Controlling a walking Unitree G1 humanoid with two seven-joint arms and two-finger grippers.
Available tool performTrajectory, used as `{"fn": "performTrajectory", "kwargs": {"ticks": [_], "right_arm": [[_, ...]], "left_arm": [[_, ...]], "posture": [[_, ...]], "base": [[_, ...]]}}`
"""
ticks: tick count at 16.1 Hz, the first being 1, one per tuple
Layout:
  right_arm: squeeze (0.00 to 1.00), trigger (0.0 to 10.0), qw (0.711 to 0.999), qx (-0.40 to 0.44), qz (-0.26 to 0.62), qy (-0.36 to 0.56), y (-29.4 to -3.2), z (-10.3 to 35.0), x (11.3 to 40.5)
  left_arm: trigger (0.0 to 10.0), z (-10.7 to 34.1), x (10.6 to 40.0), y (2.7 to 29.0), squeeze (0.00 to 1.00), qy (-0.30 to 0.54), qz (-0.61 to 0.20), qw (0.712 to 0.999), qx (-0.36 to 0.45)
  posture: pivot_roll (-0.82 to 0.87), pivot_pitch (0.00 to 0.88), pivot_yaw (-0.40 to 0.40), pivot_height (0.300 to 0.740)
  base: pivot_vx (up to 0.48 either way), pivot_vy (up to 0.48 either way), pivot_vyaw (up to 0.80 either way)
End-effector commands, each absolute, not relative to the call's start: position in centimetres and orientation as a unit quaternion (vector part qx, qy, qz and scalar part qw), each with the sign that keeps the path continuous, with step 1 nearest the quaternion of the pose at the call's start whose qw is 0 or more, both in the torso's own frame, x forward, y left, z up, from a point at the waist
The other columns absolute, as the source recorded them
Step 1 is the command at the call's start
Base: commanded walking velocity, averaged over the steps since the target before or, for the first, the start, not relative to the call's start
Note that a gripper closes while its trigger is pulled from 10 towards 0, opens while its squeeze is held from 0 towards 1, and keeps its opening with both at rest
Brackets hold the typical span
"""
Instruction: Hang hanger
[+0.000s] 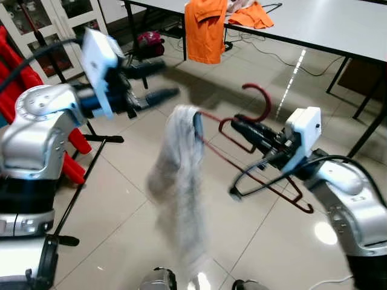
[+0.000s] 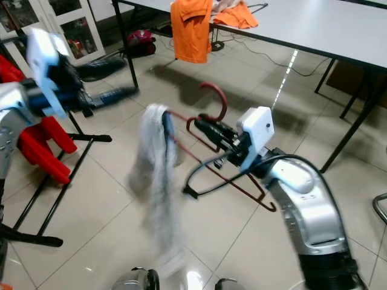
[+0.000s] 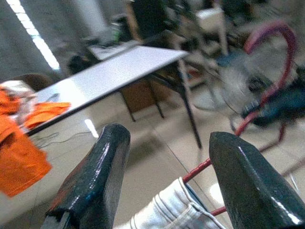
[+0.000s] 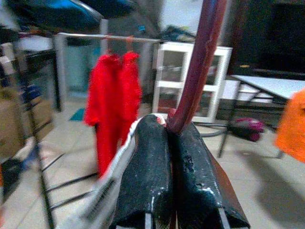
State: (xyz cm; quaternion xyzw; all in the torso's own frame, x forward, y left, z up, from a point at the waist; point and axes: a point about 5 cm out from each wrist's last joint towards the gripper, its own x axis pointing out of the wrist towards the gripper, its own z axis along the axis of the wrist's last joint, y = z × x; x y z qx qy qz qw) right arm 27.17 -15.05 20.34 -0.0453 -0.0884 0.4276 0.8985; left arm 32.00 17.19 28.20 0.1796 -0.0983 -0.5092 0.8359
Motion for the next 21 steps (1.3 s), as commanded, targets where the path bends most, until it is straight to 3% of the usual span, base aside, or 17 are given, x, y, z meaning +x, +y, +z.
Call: {"fn": "performTrajectory", "kwargs": {"ticks": [1, 3, 5, 6, 7, 10, 13, 17, 21], "right_arm": [[0.0, 10.0, 0.876, -0.055, 0.455, -0.151, -15.1, 23.6, 26.6], [0.0, 10.0, 0.863, -0.057, 0.482, -0.141, -15.3, 23.8, 26.3], [0.0, 10.0, 0.831, -0.049, 0.542, -0.115, -15.6, 24.4, 25.4], [0.0, 10.0, 0.828, -0.048, 0.547, -0.113, -15.6, 24.5, 25.4], [0.0, 10.0, 0.817, -0.039, 0.564, -0.112, -15.8, 25.1, 25.1], [0.0, 10.0, 0.807, -0.027, 0.579, -0.115, -16.0, 26.0, 24.9], [0.0, 10.0, 0.795, -0.018, 0.596, -0.115, -16.0, 26.6, 24.4], [0.0, 10.0, 0.785, -0.016, 0.61, -0.107, -15.9, 26.8, 23.9], [0.0, 10.0, 0.776, -0.018, 0.622, -0.1, -15.6, 26.9, 23.4]], "left_arm": [[10.0, 28.5, 32.2, 17.0, 1.0, -0.094, -0.532, 0.814, 0.213], [10.0, 28.7, 32.5, 17.1, 1.0, -0.08, -0.557, 0.799, 0.212], [10.0, 28.3, 32.7, 17.8, 1.0, -0.012, -0.614, 0.76, 0.214], [10.0, 28.2, 32.7, 18.0, 1.0, -0.005, -0.617, 0.757, 0.215], [10.0, 28.2, 33.2, 18.9, 0.0, 0.024, -0.63, 0.751, 0.196], [10.0, 29.0, 33.6, 20.1, 0.0, 0.05, -0.639, 0.748, 0.172], [10.0, 28.6, 33.4, 20.6, 0.0, 0.087, -0.664, 0.728, 0.148], [10.0, 27.5, 32.4, 18.8, 0.0, 0.109, -0.714, 0.688, 0.07], [10.0, 24.8, 31.9, 17.6, 0.0, 0.147, -0.732, 0.658, 0.099]], "posture": [[0.0, 0.057, 0.074, 0.74], [0.0, 0.057, 0.077, 0.74], [0.01, 0.057, 0.08, 0.74], [0.01, 0.057, 0.08, 0.74], [0.01, 0.057, 0.081, 0.74], [0.02, 0.058, 0.085, 0.74], [0.02, 0.056, 0.089, 0.74], [0.01, 0.053, 0.094, 0.74], [-0.01, 0.048, 0.098, 0.74]], "base": [[0.0, 0.0, 0.0], [0.0, 0.0, 0.0], [0.0, 0.0, 0.0], [0.0, 0.0, 0.0], [0.0, 0.0, 0.0], [0.0, 0.0, 0.0], [0.0, 0.0, 0.0], [0.0, 0.0, 0.0], [0.0, 0.0, 0.0]]}}
